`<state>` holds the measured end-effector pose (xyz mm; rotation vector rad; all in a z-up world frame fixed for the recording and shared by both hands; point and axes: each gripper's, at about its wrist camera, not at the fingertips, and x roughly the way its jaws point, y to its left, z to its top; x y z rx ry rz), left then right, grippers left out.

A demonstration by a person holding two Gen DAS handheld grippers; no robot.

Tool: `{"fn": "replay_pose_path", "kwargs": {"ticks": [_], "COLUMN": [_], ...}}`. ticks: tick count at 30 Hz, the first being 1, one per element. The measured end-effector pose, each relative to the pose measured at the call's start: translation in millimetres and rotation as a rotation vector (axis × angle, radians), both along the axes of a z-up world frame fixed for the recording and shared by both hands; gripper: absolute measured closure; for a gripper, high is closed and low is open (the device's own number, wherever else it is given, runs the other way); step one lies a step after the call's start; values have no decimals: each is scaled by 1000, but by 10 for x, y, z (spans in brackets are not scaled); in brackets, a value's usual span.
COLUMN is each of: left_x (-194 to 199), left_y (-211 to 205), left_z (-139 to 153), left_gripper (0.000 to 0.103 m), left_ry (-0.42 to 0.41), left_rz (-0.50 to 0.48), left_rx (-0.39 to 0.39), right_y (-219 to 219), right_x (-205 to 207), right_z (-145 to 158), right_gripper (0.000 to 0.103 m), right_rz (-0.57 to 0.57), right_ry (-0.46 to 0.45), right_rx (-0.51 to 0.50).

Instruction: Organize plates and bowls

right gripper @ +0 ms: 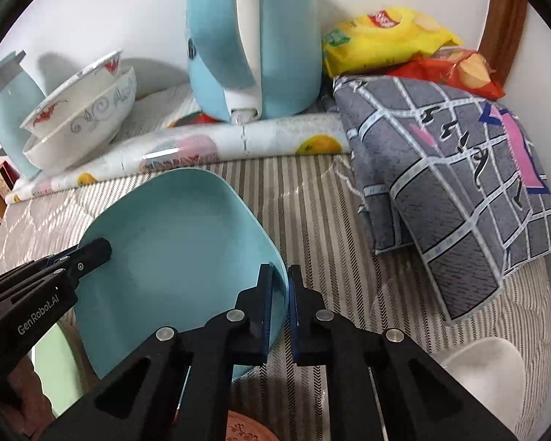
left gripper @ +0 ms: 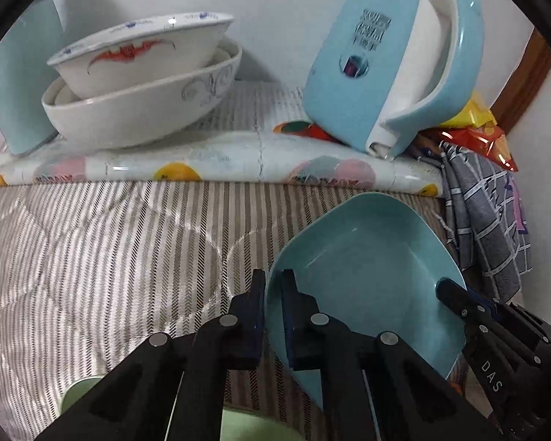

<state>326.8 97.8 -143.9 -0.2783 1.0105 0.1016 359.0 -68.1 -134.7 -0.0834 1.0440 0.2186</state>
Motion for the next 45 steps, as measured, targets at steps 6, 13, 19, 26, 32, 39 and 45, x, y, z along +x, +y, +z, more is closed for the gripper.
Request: {"fn": "replay_pose_path", "kwargs": {"ticks": [6,13,19,26,32,39,45], "left_x": [-105,-339,-625,-922,-1148,-1366,-1515], "left_y": [10,-65,-148,-260,-346,-384,-372], "left_z": [262,539,777,979,1089,1197,1236], "left_gripper": [94,94,94,94,94,94,94], "left_ry": [-44,-79,-113,-144,-165,-189,-200], "left_rz": [-3,0,-11,-24,-33,-33,-30], "left_rx": [7,18,32,39,31,27,28], "right_y": [-37,-115,-190,-306,-417,-481,-485], "right_x": [-128,-391,-651,-1016,-1287,-1535,-1678], "right_z": [258,541,752,955,1087,1204,1266], "right_gripper": [95,96,96,96,96,97,97], "right_rz": [0,-10,-22,-35,-49,-56,-56], "right_ry": [-54,-97,-132,-165,-190,-209,-222], "right_rx": [19,38,55,61,71,81,88]}}
